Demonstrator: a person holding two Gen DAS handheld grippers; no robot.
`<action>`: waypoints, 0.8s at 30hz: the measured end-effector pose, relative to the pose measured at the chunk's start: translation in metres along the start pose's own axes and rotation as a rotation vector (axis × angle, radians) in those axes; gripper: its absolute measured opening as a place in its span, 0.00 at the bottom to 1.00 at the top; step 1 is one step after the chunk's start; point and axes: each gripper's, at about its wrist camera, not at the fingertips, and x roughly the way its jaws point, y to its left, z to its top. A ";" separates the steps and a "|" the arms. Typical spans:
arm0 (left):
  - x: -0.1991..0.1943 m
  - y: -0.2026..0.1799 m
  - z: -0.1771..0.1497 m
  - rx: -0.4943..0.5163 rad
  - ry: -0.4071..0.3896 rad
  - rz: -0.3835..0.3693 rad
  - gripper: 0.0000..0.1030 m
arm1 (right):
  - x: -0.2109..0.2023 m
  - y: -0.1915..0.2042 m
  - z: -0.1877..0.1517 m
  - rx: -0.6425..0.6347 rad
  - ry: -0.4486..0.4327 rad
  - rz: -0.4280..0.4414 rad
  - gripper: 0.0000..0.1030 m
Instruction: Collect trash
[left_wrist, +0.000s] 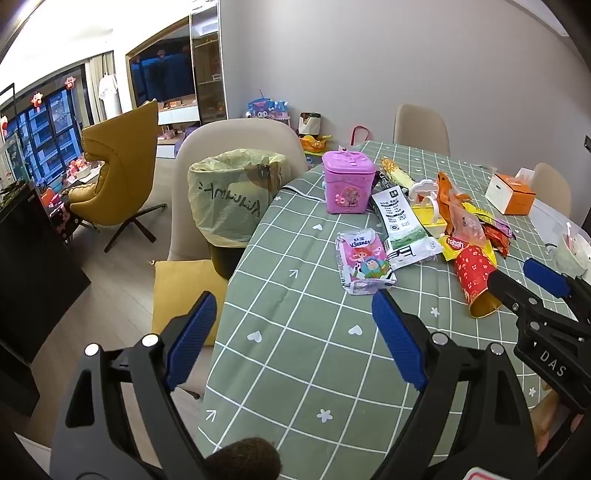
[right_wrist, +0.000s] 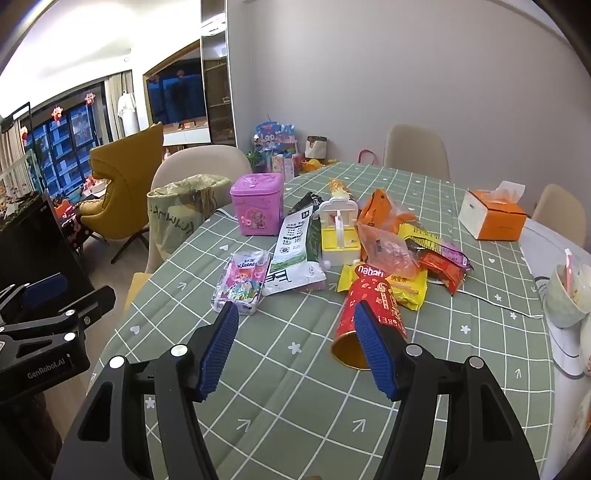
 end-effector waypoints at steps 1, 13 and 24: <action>0.000 0.000 0.000 0.000 0.000 -0.001 0.79 | 0.000 0.000 0.000 0.000 0.000 0.000 0.60; 0.003 0.007 -0.002 -0.001 0.017 0.000 0.79 | 0.002 0.000 0.001 0.003 0.006 0.000 0.60; 0.006 0.000 -0.003 -0.001 0.022 0.000 0.79 | 0.004 0.000 -0.001 -0.001 0.010 -0.004 0.60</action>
